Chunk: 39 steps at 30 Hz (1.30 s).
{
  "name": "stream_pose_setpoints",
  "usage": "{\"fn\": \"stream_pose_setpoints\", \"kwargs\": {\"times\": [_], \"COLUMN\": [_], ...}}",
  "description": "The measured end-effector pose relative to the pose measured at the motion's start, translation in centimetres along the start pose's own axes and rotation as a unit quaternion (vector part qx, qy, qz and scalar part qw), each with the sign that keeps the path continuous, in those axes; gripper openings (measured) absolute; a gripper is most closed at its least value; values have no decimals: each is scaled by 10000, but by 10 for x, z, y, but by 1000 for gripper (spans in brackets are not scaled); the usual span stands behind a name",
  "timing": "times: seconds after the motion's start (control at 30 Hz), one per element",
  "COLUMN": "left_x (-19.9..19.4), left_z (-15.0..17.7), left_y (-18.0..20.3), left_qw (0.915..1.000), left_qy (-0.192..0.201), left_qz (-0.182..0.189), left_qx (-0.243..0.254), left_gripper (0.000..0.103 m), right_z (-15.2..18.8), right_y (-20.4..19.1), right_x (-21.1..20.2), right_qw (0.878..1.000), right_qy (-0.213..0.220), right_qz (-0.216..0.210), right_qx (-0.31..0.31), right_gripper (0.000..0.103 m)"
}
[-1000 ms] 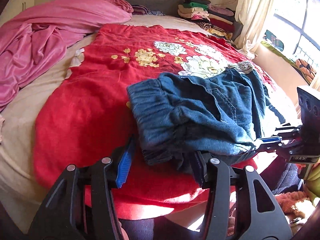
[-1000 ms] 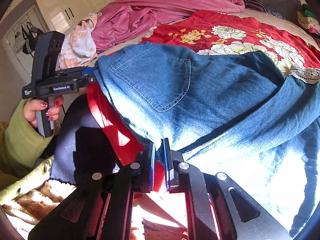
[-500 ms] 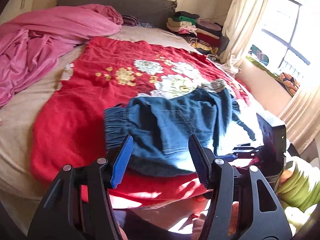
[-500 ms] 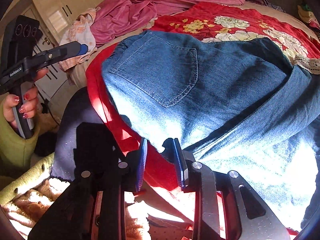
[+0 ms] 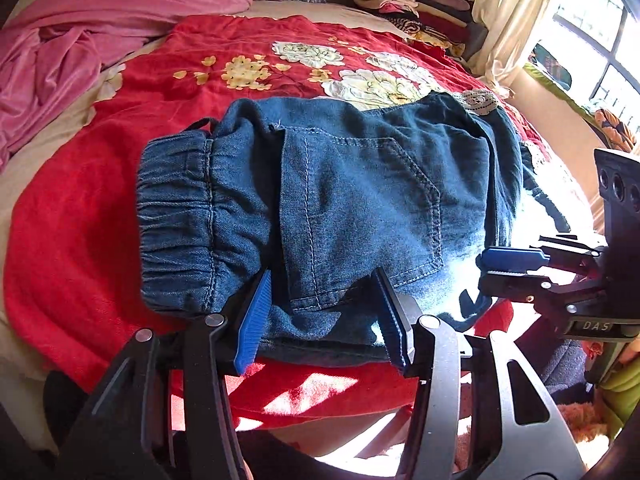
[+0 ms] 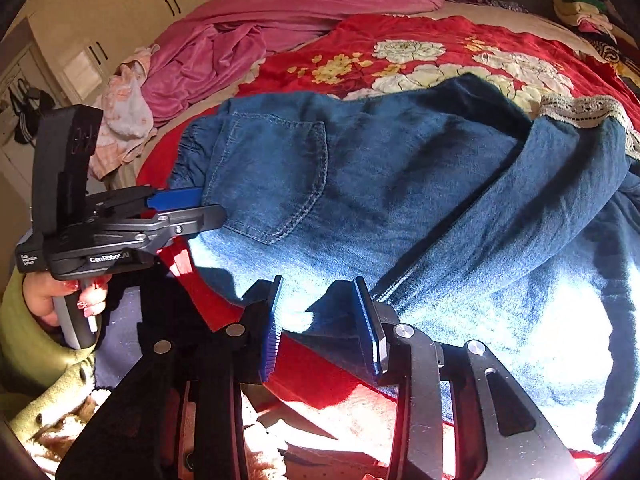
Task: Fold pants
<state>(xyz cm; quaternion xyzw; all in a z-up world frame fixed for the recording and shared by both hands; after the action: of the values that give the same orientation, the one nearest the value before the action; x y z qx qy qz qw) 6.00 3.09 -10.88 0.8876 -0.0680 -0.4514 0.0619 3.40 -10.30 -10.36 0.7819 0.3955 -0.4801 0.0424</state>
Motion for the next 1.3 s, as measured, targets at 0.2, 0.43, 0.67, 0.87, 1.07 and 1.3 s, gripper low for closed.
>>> {"fn": "stream_pose_setpoints", "kwargs": {"times": [0.2, 0.43, 0.67, 0.87, 1.07, 1.3], "left_x": [-4, -65, -50, -4, 50, 75], "left_z": [-4, -29, -44, -44, -44, -37], "left_y": [1, 26, 88, 145, 160, 166], "left_qw": [9998, 9960, 9932, 9861, 9857, 9832], "left_qy": [111, 889, 659, 91, -464, -626], "left_qz": [-7, -25, 839, 1531, 1548, 1683], "left_qx": [-160, 119, 462, 640, 474, 316], "left_gripper": [43, 54, 61, 49, 41, 18], "right_z": [-2, -24, -44, -72, -107, -138], "right_y": [0, 35, 89, 119, 141, 164], "right_x": [-15, -72, -102, -113, -92, -38], "right_qw": [9997, 9947, 9853, 9806, 9818, 9800], "right_qy": [166, 907, 1225, 1295, 979, 382], "right_qz": [-146, 329, 995, 1348, 1555, 1893], "right_qx": [87, 368, 662, 596, 489, 478], "right_gripper": [40, 55, 60, 61, 61, 61]}}
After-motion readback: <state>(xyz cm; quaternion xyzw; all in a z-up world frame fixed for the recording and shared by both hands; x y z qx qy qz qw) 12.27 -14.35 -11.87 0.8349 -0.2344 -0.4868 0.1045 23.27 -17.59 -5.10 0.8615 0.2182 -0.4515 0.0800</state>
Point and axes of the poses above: each gripper's, at about its wrist camera, not at the fingertips, and x roughly the way its jaws point, y to its right, z to its underside, the point moved 8 cm from there along x, roughly the way its jaws point
